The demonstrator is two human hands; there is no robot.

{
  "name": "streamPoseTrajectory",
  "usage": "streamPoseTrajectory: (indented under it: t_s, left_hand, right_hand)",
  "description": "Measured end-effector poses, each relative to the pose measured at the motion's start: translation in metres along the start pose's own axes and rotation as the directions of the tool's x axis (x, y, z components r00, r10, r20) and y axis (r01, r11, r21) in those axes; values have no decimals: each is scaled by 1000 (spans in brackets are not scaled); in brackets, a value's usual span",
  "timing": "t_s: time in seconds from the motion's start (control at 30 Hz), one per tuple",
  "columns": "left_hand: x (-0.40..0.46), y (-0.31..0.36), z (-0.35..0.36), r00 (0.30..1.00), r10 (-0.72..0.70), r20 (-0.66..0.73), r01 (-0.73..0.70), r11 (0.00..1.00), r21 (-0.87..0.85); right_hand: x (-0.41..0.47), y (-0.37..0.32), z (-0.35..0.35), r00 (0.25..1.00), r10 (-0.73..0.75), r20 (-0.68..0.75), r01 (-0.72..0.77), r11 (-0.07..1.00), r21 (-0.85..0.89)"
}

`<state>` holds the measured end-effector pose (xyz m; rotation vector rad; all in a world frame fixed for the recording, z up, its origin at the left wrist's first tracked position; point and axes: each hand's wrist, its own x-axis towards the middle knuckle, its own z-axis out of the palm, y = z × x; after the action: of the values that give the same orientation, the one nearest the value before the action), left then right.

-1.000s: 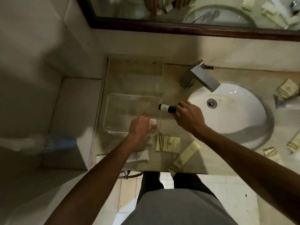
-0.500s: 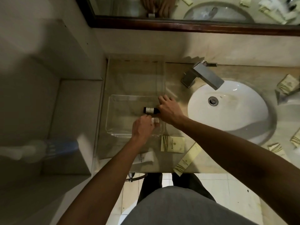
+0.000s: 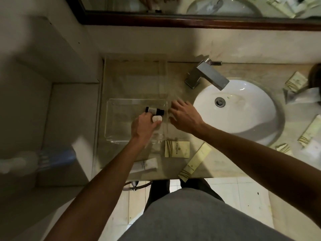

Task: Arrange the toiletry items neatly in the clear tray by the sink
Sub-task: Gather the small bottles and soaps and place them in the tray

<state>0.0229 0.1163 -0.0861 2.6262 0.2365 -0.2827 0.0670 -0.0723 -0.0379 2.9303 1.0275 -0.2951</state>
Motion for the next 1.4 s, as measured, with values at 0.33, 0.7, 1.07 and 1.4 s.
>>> streamPoseTrajectory:
  t_s: [0.33,0.7,1.07,1.4]
  left_hand:
    - [-88,11,51,657,744,122,-744,614,265]
    - [-137,59,85,688,670,277,-724,659,204]
    - [-140,77,98,764,480,432,-600,775,199]
    - [-131,73,68,736,606,303,-671,714,201]
  right_hand:
    - [-123,-10,69,956,22,293,-39,998,54]
    - [-183,36,75,960,-197,198,167,973,159]
    - [-170,28,82,925,-177,338,168,984,56]
    - [-165,14,72,962,-219,-160,248,949,193]
